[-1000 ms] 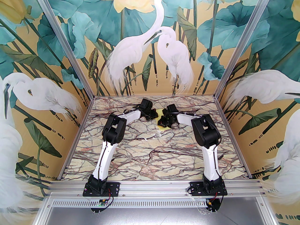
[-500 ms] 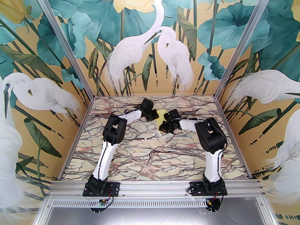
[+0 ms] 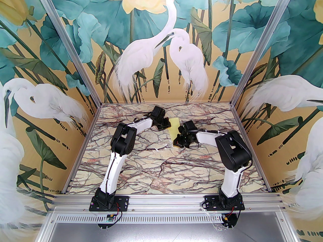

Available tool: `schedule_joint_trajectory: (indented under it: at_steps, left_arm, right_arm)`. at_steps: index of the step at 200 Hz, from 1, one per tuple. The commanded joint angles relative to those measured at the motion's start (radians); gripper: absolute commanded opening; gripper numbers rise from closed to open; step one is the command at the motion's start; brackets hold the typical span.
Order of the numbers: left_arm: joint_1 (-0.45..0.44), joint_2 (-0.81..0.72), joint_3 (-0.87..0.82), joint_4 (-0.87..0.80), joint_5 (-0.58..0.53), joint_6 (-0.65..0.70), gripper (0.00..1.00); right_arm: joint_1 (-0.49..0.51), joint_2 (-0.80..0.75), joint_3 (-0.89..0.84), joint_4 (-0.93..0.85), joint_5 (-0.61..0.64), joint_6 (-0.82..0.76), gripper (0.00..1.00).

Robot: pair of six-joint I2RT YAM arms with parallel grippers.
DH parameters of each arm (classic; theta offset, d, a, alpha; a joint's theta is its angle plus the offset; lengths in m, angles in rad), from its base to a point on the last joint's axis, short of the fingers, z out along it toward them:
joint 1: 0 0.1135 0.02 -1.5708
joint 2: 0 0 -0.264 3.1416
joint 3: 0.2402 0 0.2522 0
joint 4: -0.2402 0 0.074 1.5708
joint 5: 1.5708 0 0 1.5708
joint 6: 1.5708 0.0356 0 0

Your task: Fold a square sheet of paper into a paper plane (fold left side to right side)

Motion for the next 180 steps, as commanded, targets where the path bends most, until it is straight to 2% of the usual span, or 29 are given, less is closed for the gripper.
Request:
schedule_joint_trajectory:
  at_steps: [1, 49, 104, 115, 133, 154, 180]
  left_arm:
    - [0.003, 0.041, -0.025, -0.037, -0.038, 0.004, 0.0]
    - [0.003, 0.035, -0.026, -0.034, -0.032, 0.004, 0.0]
    - [0.004, 0.017, -0.03, -0.023, -0.006, -0.001, 0.0]
    - [0.003, 0.0, -0.04, -0.014, 0.001, -0.001, 0.03]
    - [0.003, -0.047, -0.079, 0.035, 0.024, -0.012, 0.12]
    - [0.0, -0.126, -0.168, 0.135, 0.066, -0.038, 0.16]
    - [-0.017, -0.185, -0.266, 0.249, 0.105, -0.075, 0.16]
  right_arm:
    - [-0.011, -0.005, 0.096, -0.02, -0.019, 0.006, 0.0]
    - [-0.029, 0.15, 0.212, -0.041, -0.018, -0.014, 0.0]
    - [-0.036, 0.218, 0.182, -0.016, -0.01, -0.028, 0.0]
    - [-0.036, 0.224, 0.18, -0.034, 0.012, -0.036, 0.0]
    - [-0.036, 0.226, 0.163, -0.034, 0.016, -0.032, 0.0]
    - [-0.037, 0.226, 0.152, -0.034, 0.019, -0.028, 0.0]
    - [-0.039, 0.222, 0.148, -0.035, 0.022, -0.027, 0.0]
